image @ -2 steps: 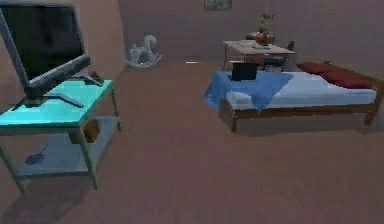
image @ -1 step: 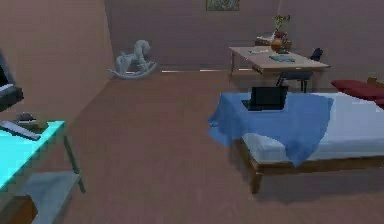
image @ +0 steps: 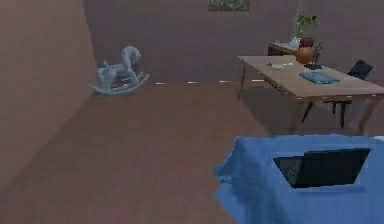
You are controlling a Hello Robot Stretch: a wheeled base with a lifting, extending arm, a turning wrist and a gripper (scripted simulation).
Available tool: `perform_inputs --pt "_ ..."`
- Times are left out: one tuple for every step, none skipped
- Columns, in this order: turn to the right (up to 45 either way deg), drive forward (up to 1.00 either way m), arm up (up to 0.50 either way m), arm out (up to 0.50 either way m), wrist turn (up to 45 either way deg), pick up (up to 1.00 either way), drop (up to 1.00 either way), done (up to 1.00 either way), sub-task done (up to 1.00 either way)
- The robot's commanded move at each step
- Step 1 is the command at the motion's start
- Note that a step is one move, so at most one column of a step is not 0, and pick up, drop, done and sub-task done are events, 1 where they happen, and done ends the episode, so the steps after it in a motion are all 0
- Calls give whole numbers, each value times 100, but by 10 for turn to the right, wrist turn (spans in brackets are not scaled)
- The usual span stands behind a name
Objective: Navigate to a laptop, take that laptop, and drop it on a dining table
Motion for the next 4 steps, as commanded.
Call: perform_inputs --pt "-90 0 0 0 0 0 0 0 0" --pt "0 20 0 0 0 0 0 0 0" --pt "-330 0 0 0 0 0 0 0 0" --pt "450 0 0 0 0 0 0 0 0"
